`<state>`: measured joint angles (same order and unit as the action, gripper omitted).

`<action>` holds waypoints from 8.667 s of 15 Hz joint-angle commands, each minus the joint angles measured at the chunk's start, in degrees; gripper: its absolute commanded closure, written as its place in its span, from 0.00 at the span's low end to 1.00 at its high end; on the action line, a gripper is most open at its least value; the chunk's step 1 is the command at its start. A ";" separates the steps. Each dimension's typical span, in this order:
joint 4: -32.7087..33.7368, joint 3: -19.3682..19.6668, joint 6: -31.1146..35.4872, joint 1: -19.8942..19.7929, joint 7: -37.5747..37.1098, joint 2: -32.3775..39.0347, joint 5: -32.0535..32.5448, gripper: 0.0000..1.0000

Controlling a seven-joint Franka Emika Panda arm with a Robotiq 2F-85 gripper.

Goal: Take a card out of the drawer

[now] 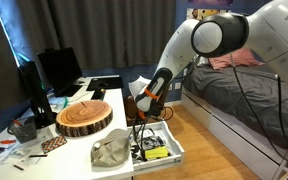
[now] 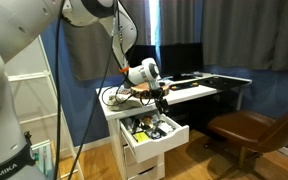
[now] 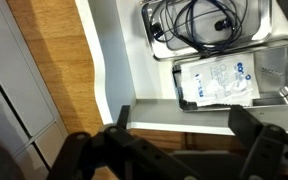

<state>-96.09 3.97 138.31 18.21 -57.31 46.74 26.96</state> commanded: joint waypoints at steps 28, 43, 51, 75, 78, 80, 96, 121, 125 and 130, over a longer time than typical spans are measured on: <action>33.31 0.31 -5.64 1.39 17.57 25.93 -17.16 0.20; 32.69 -1.09 -8.79 0.41 20.30 24.27 -21.19 0.09; 30.29 -2.65 -9.77 -0.89 20.86 22.26 -22.01 0.05; 31.50 -0.03 -12.71 -0.42 21.14 23.49 -21.48 0.07; 31.96 -0.25 -12.04 -0.49 21.56 23.79 -21.61 0.07; 32.09 -0.23 -10.99 -0.46 21.83 23.83 -21.57 0.08; 35.09 -0.52 -11.41 -0.50 23.46 26.67 -21.97 0.32; 31.05 -0.39 -10.93 0.82 22.32 20.38 -20.34 0.95; 29.82 -1.40 -11.79 0.67 23.18 18.61 -21.08 0.95; 23.98 -2.48 -10.09 1.06 23.21 13.24 -21.21 0.96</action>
<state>-65.15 2.45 126.97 18.84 -34.49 65.84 6.09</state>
